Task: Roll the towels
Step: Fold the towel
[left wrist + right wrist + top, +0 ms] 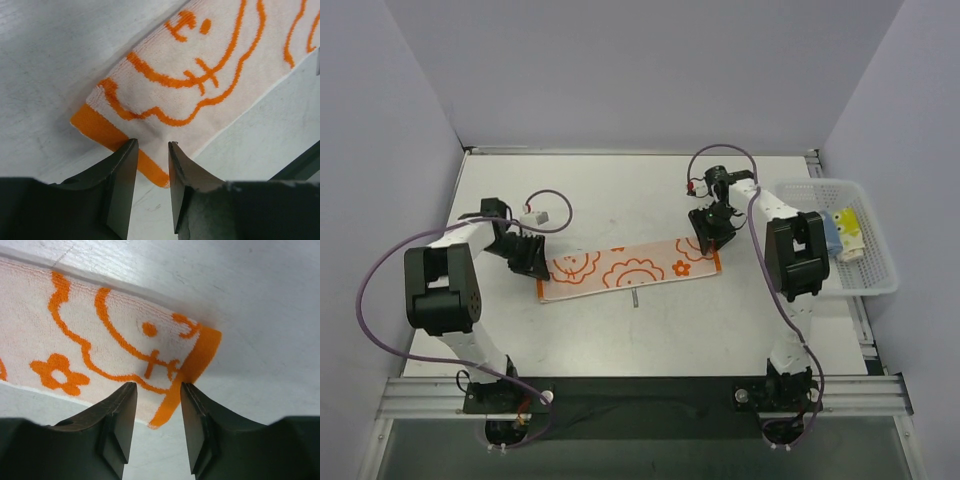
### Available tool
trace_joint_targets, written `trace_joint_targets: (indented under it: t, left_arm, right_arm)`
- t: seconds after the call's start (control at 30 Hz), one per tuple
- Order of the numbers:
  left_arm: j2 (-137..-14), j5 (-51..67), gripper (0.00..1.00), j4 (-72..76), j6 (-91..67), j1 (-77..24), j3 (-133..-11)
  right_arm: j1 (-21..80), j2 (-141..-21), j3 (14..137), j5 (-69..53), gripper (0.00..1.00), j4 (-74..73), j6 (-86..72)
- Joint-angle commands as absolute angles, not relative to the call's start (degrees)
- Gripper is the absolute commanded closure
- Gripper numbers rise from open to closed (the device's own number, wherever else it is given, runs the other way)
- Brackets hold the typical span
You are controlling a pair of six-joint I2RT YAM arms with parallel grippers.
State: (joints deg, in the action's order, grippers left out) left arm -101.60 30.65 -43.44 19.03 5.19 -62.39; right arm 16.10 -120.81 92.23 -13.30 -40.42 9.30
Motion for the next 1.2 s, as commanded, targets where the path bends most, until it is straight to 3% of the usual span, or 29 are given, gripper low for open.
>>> trace_joint_targets:
  t: [0.0, 0.1, 0.2, 0.6, 1.03, 1.07, 1.17]
  left_arm:
    - [-95.81, 36.2, 0.57, -41.57, 16.35, 5.1, -62.93]
    - [-93.87, 37.09, 0.51, -41.57, 14.94, 5.01, -63.19]
    - [-92.38, 37.53, 0.46, -40.43, 13.8, 4.92, -62.06]
    - [-87.98, 35.42, 0.43, -39.64, 13.1, 5.01, -59.33]
    - [-88.15, 33.84, 0.4, -37.53, 8.97, 5.89, -58.97]
    - [-88.15, 33.84, 0.33, -37.27, 8.53, 6.06, -59.15]
    - [-88.5, 33.84, 0.32, -36.48, 8.0, 5.63, -59.85]
  right_arm:
    - [14.6, -112.79, 90.62, -13.79, 0.58, -42.54, 7.74]
    - [13.01, -110.92, 88.6, -13.8, 0.51, -42.01, 4.94]
    - [11.69, -112.05, 88.07, -13.98, 0.51, -42.1, 3.0]
    - [11.34, -120.14, 89.3, -16.61, 0.52, -41.92, 0.0]
    - [13.8, -124.1, 87.54, -17.05, 0.64, -41.66, -1.76]
    - [13.8, -124.19, 87.37, -17.05, 0.65, -41.75, -1.76]
    - [13.36, -123.75, 87.01, -17.84, 0.73, -41.92, -1.67]
